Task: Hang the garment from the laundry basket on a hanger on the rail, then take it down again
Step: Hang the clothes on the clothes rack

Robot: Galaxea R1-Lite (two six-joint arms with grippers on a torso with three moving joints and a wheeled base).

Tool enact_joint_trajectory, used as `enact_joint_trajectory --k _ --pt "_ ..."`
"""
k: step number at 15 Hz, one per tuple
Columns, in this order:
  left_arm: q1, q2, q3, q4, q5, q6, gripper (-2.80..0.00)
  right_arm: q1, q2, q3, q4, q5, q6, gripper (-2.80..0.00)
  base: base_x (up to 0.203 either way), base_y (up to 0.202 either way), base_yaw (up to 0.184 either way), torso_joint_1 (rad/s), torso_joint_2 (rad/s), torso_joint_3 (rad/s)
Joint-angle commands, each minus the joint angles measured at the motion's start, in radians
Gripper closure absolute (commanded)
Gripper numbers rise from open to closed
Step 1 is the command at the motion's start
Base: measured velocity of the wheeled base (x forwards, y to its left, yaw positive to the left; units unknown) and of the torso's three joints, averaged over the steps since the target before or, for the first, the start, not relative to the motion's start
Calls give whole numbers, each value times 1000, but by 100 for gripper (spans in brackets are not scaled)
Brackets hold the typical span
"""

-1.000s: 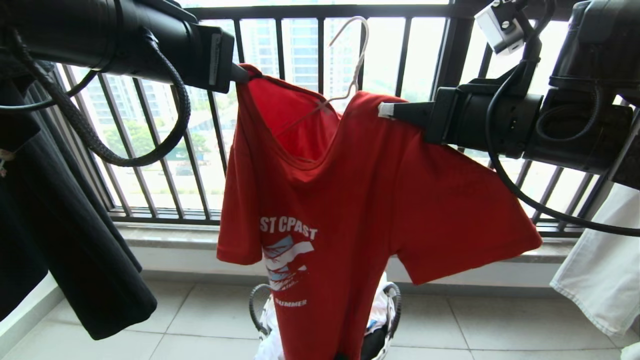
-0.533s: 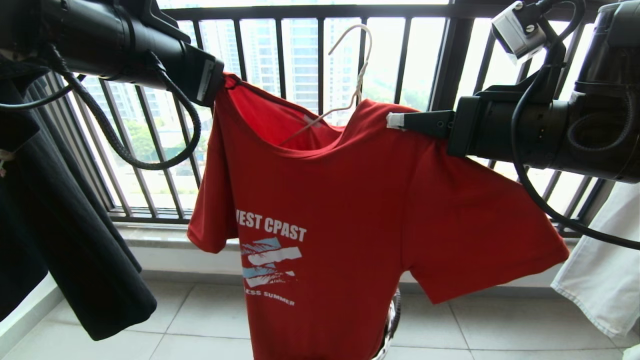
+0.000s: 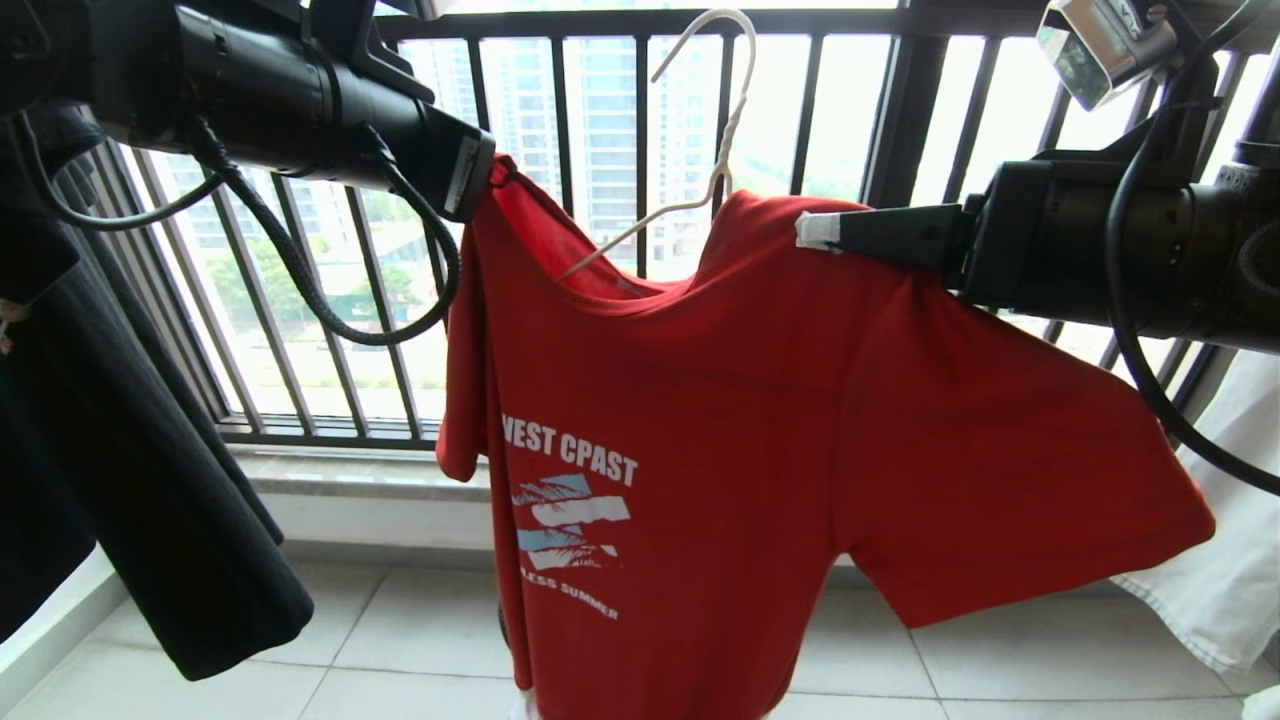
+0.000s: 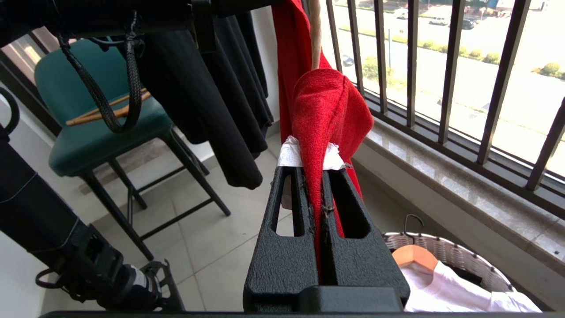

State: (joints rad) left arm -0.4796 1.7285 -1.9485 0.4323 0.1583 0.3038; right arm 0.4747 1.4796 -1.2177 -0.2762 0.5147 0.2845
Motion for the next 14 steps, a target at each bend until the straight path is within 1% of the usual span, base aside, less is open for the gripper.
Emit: enact_joint_trajectory --k 1,3,4,5,8,9,10,11,14 --pt "-31 28 0 -22 1 -1 0 1 -12 -2 -4 9 11 0 0 0 0 0 0 0" --pt "-63 24 -3 -33 1 -2 0 1 -12 -2 -5 10 16 0 0 0 0 0 0 0" --pt "-67 26 -6 -37 0 -2 0 1 -13 -2 -5 10 19 0 0 0 0 0 0 0" --pt "-76 29 -4 -54 0 -4 0 1 -15 -2 -8 11 38 0 0 0 0 0 0 0" --pt "-117 17 -4 -67 1 -13 0 -1 -19 9 -114 12 117 0 0 0 0 0 0 0" --pt "-123 14 -5 -69 0 -14 0 -1 -23 10 -115 17 128 0 0 0 0 0 0 0" --pt "-123 19 -5 -82 2 -12 0 -3 -31 15 -114 37 130 0 0 0 0 0 0 0" --pt "-120 23 -6 -101 5 -3 0 -7 -40 24 -111 75 128 0 0 0 0 0 0 0" --pt "-108 17 -7 -137 4 12 0 -21 -44 27 -61 171 126 0 0 0 0 0 0 0"
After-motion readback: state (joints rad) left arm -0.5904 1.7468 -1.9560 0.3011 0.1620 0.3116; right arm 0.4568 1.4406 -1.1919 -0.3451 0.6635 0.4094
